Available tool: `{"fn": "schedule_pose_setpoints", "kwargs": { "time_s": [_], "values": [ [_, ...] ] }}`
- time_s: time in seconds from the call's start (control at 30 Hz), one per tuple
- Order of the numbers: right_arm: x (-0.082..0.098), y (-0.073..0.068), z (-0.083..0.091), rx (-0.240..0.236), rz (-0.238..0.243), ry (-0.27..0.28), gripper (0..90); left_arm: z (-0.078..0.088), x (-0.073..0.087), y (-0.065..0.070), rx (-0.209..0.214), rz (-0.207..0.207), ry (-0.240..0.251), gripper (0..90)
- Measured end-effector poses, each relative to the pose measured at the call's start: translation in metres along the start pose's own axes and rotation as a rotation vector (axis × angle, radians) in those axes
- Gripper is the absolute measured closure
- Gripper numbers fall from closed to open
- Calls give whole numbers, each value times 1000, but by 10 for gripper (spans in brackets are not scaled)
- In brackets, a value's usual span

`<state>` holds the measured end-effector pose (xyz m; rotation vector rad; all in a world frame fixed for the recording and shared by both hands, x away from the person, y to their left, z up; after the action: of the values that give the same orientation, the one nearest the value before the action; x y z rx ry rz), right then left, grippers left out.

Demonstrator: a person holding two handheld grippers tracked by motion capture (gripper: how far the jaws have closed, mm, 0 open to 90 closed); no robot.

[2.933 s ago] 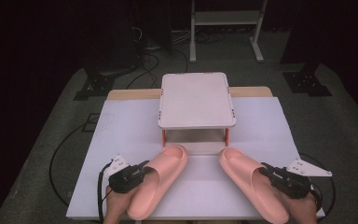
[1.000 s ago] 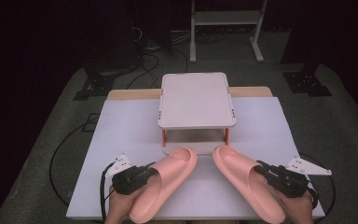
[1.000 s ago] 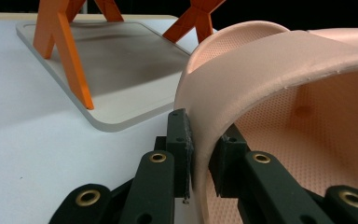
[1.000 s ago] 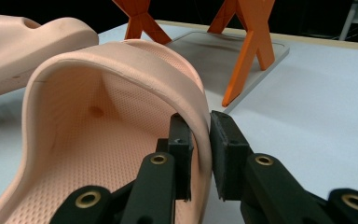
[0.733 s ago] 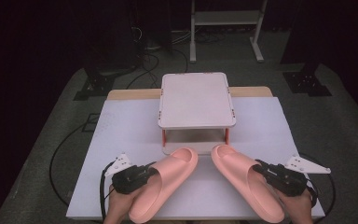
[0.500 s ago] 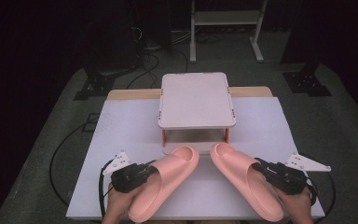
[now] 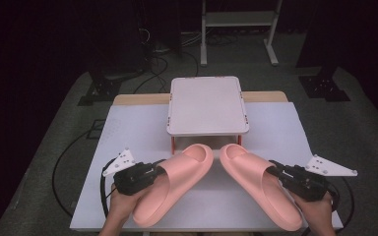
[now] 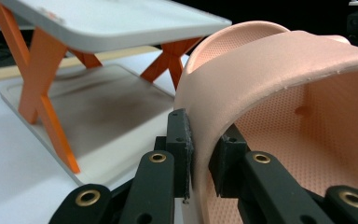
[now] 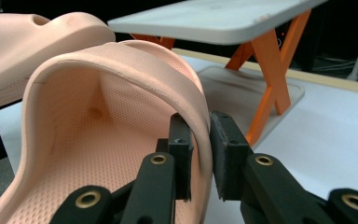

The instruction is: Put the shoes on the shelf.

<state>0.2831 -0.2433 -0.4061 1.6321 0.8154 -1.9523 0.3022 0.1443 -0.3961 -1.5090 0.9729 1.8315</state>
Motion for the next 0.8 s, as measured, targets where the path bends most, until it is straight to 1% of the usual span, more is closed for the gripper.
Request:
{"fn": "schedule_pose_setpoints", "kwargs": {
  "time_s": [0.03,0.07,0.1,0.13,0.17,0.27,0.3,0.33,0.53,0.7,0.77,0.8],
  "values": [
    [0,0,0,0,0,0,785,0,0,0,0,0,0,794],
    [-5,-2,-1,-5,7,7,785,1,-6,0,1,-6,6,794],
    [-5,-2,-1,-5,7,7,785,1,-6,0,1,-6,6,794],
    [-11,-3,-1,-10,13,12,785,1,-11,0,2,-18,2,794],
    [-11,-3,-1,-10,13,12,785,1,-11,0,2,-18,2,794],
    [-21,-5,-3,-20,20,30,785,0,-21,2,11,-35,9,794],
    [-21,-5,-3,-20,20,30,785,0,-21,2,11,-35,9,794],
    [-26,-6,-3,-23,23,35,785,-1,-24,2,13,-38,10,794],
    [-37,-6,-6,-17,35,48,786,-5,-33,1,14,-51,19,795],
    [-41,-4,-8,-12,41,59,786,-8,-38,-1,14,-50,27,794],
    [-43,-4,-9,-6,36,63,786,-10,-40,-3,12,-47,32,795],
    [-46,-3,-11,0,37,75,786,-11,-42,-4,12,-45,40,795]
  ]
}}
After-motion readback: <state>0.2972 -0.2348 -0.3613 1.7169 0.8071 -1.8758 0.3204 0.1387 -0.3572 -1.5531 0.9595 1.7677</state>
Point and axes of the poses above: each handheld gripper's, and its own axes: z roughly backward along the jaws, x roughly out of its underside, y roughly to its right, the point moved 6 cm from there along -z, roughly forward along the jaws, and after that the axes turned 10 degrees about y, right-handed, at the moved point
